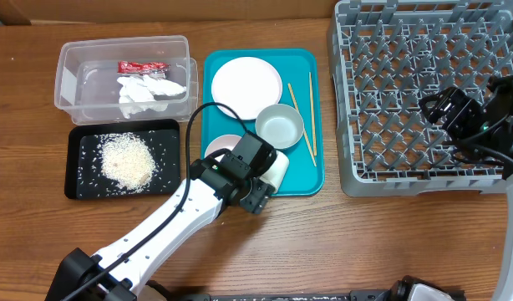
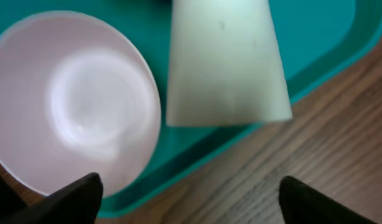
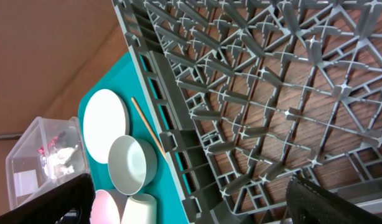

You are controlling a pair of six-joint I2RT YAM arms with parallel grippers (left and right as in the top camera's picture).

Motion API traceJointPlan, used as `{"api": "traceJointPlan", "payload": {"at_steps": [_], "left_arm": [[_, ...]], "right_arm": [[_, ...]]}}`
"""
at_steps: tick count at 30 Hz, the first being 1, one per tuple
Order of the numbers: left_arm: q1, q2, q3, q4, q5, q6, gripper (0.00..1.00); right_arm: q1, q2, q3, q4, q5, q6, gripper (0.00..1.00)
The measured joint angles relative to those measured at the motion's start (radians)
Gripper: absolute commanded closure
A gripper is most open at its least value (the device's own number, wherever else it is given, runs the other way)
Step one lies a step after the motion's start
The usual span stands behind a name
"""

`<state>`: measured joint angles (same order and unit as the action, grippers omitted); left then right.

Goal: Sort waste into correct bins and load items into the dishwasher

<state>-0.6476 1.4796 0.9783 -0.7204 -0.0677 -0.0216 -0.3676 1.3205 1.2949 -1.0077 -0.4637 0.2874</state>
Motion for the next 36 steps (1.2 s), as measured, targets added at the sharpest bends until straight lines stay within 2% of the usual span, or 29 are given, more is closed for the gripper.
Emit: {"api": "traceJointPlan", "payload": {"at_steps": [7,14,18,24,30,36], "left_arm": [[0.0,0.051,0.0,0.082,-0.054,0.124,0.0],[-0.032,0.119,-0.004,0.111,-0.207,0.153,0.0],[-0.083,0.124,-0.01,0.206,-0.28,0.158,0.0],[-0.121,0.125,-0.06,0.317,-0.324,0.164,0.16],[-0.123,0.126,-0.108,0.338,-0.335,0.171,0.44],[-0.124,0.126,-0.108,0.413,-0.338,0.174,0.41]], "right_arm": [[0.0,0.001,0.0,-0.001,0.0,0.0,0.0],[0.0,0.001,0.0,-0.002,0.0,-0.001,0.0],[0.0,0.001,0.0,-0.001,0.0,0.0,0.0],[0.0,0.002,0.0,0.0,0.0,0.0,0.0],[0.0,0.002,0.0,0.0,0.0,0.0,0.0],[0.0,0.003,0.0,0.001,0.0,0.0,0.0]]}}
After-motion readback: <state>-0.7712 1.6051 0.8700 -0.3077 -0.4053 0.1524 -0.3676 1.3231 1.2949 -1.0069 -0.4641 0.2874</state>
